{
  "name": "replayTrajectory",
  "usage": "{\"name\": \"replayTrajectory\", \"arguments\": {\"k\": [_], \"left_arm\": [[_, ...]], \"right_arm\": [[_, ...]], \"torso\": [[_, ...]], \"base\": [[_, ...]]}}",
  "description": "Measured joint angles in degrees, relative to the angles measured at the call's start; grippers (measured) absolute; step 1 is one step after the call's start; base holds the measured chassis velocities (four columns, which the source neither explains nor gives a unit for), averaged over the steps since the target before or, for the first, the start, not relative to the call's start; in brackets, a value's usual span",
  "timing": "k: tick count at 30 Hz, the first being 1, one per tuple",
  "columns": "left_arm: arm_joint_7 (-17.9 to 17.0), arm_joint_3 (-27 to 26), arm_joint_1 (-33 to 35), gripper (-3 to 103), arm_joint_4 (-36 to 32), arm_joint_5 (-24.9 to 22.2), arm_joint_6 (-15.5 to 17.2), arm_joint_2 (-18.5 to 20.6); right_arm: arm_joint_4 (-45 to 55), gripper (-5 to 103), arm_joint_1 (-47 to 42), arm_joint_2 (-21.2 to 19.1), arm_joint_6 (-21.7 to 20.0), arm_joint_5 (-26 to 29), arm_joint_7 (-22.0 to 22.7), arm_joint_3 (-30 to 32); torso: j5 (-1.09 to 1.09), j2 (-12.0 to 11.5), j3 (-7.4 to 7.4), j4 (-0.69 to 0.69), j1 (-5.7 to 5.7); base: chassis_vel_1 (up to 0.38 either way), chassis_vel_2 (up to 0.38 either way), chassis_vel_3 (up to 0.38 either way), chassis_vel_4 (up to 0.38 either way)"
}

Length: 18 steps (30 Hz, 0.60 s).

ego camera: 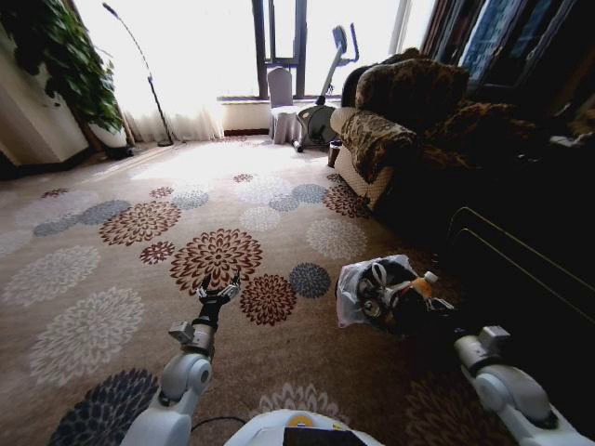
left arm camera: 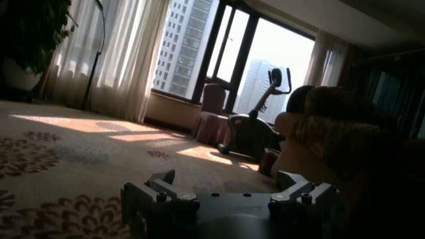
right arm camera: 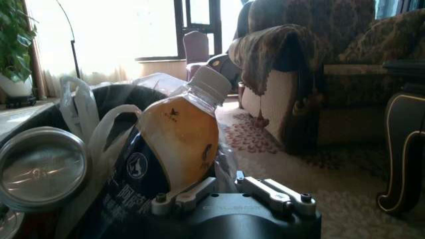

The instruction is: Pick up the trash from the ground and place it into the trash bin.

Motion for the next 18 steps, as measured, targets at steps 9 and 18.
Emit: {"name": "replayTrajectory", "arguments": {"k": [9,18], "left_arm": [[0.0,0.0,0.0,100,0.0,0.0,0.0,0.01],[-0.01,-0.02,0.0,100,0.0,0.0,0.0,0.01]], "right_arm": [[0.0,0,0.0,0.0,0.0,0.0,0.0,0.0],[0.02,0,0.0,0.0,0.0,0.0,-0.03,0.0]], "torso": [[0.0,0.0,0.0,0.0,0.0],[0.01,0.0,0.0,0.03,0.0]], "base": [[0.0,0.0,0.0,0.0],[-0.048,-0.046,0.061,0.075]]}}
